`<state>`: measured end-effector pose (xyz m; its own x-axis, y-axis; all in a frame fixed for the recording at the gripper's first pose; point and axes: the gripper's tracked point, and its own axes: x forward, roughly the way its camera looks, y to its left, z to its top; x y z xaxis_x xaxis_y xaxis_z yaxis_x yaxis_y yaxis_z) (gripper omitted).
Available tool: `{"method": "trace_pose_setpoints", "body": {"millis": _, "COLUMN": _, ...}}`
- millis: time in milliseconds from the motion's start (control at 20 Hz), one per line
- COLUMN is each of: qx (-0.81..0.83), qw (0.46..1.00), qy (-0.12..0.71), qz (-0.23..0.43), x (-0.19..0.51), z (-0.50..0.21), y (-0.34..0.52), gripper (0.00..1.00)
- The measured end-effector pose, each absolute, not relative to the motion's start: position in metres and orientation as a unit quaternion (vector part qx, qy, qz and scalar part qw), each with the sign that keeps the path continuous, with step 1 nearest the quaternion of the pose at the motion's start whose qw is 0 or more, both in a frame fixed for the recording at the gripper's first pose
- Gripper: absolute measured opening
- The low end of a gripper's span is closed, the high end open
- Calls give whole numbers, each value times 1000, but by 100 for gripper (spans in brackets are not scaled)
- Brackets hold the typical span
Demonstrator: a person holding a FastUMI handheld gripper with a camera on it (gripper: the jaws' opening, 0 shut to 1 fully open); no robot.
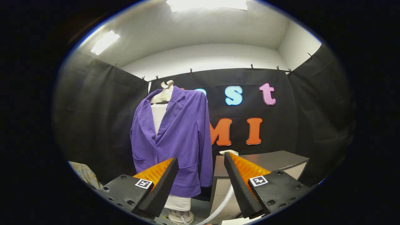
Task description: Iron the clothes twice with a garment steamer, once on the left side and once on the right side.
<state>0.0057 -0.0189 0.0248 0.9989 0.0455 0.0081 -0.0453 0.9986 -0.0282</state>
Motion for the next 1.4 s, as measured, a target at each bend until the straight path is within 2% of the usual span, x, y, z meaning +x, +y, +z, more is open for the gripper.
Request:
{"method": "trace_pose_setpoints", "body": {"millis": 400, "qx": -28, "qw": 999, "qy": -2, "qz": 39, "x": 60, "z": 58, "y": -37, "gripper": 97}}
{"method": "trace_pose_setpoints", "body": {"millis": 650, "qx": -36, "qw": 999, "qy": -4, "qz": -14, "x": 142, "z": 67, "y": -68, "gripper": 97}}
{"method": "trace_pose_setpoints", "body": {"millis": 1000, "qx": -82, "qw": 991, "qy": 52, "qz": -87, "x": 248, "z": 29, "y": -127, "gripper": 97}}
{"method": "trace_pose_setpoints", "body": {"millis": 1200, "qx": 2, "qw": 993, "qy": 95, "qz": -65, "x": 309, "z": 15, "y": -146, "gripper": 98}}
{"method": "trace_pose_setpoints", "body": {"millis": 1400, "qx": -34, "qw": 985, "qy": 155, "qz": -72, "x": 365, "z": -16, "y": -183, "gripper": 97}}
